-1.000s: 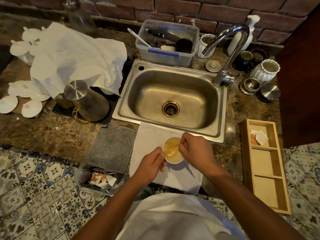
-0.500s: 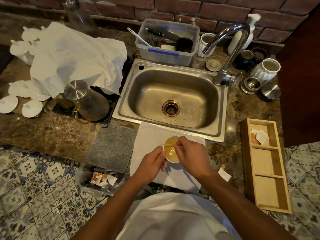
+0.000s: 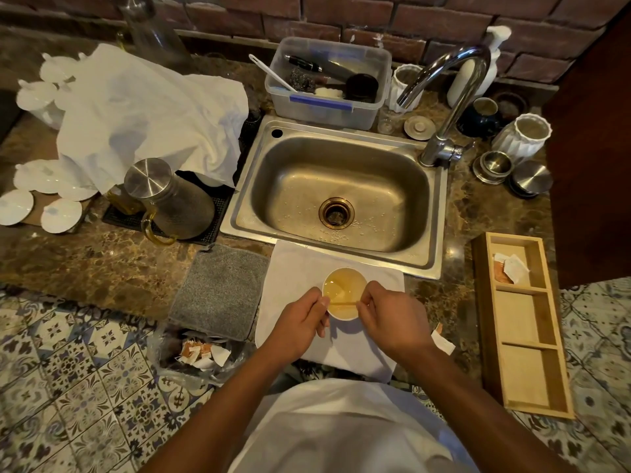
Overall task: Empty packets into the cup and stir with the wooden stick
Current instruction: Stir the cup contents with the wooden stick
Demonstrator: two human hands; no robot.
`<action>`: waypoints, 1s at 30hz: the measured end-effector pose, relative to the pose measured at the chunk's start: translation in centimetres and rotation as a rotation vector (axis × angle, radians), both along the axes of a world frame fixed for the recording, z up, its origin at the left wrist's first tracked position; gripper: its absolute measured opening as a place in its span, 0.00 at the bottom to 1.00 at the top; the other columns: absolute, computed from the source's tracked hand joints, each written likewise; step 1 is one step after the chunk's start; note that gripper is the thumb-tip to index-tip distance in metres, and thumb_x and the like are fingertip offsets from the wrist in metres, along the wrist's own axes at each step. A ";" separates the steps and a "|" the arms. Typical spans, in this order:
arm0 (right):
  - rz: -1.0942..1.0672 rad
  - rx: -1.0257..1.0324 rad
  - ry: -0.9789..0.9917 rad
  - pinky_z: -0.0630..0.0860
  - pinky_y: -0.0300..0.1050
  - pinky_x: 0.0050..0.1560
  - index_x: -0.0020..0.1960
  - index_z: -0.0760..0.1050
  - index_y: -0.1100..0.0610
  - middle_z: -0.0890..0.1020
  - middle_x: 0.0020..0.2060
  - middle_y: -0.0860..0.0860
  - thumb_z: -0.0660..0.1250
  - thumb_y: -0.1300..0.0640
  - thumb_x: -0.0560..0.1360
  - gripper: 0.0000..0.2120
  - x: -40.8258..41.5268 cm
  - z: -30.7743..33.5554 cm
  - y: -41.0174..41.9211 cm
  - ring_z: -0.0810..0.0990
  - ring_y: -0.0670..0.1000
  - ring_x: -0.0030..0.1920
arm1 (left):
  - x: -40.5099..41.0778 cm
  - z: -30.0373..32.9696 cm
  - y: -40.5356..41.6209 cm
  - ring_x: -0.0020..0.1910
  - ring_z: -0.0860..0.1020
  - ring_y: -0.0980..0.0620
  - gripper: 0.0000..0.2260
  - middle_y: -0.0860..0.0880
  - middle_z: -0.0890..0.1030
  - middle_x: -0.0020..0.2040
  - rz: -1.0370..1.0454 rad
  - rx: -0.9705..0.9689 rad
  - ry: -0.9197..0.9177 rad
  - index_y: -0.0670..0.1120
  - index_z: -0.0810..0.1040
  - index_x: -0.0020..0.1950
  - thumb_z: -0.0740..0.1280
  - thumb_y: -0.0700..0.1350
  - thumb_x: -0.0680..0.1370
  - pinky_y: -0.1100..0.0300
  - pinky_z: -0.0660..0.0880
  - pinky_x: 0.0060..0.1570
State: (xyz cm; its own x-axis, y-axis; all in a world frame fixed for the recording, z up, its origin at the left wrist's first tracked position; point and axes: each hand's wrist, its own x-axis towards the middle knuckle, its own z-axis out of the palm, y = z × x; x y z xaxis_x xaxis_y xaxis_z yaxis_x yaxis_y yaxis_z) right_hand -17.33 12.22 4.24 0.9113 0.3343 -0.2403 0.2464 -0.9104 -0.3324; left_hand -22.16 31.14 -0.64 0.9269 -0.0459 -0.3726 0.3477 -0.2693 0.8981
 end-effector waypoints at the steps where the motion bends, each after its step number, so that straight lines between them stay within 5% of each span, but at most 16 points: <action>1: -0.010 -0.002 -0.033 0.67 0.44 0.35 0.53 0.76 0.52 0.86 0.41 0.52 0.61 0.47 0.82 0.09 0.0 0.1 0.1 0.84 0.58 0.40 | 0.0 0.1 0.0 0.35 0.79 0.49 0.14 0.39 0.82 0.39 -0.001 0.001 -0.003 0.39 0.72 0.48 0.58 0.47 0.86 0.53 0.78 0.43; 6: -0.062 0.007 -0.126 0.68 0.44 0.31 0.50 0.76 0.53 0.85 0.36 0.52 0.63 0.49 0.81 0.08 0.5 -0.1 0.9 0.83 0.57 0.34 | -0.1 0.2 -0.2 0.35 0.79 0.50 0.14 0.40 0.82 0.39 0.003 -0.010 -0.009 0.38 0.72 0.48 0.58 0.47 0.86 0.55 0.77 0.42; 14: 0.067 -0.017 0.021 0.73 0.46 0.40 0.56 0.76 0.51 0.87 0.45 0.52 0.59 0.45 0.82 0.13 0.2 0.4 1.9 0.85 0.57 0.46 | -0.2 0.1 0.0 0.34 0.79 0.49 0.13 0.38 0.82 0.39 0.021 -0.033 -0.003 0.39 0.72 0.47 0.57 0.46 0.86 0.56 0.78 0.41; 21: -0.010 -0.057 -0.100 0.72 0.46 0.36 0.53 0.76 0.53 0.86 0.40 0.52 0.60 0.48 0.81 0.10 1.3 0.8 0.8 0.84 0.58 0.40 | -0.4 -0.3 0.2 0.36 0.80 0.41 0.14 0.41 0.82 0.39 0.024 -0.005 -0.010 0.40 0.72 0.47 0.57 0.47 0.86 0.52 0.77 0.42; 30: 0.142 -0.061 0.016 0.77 0.48 0.43 0.56 0.77 0.52 0.86 0.46 0.54 0.59 0.47 0.81 0.12 0.8 0.8 1.5 0.84 0.58 0.45 | -0.2 -0.1 0.1 0.34 0.79 0.49 0.13 0.40 0.82 0.38 0.019 -0.043 -0.018 0.39 0.72 0.47 0.57 0.46 0.86 0.54 0.77 0.41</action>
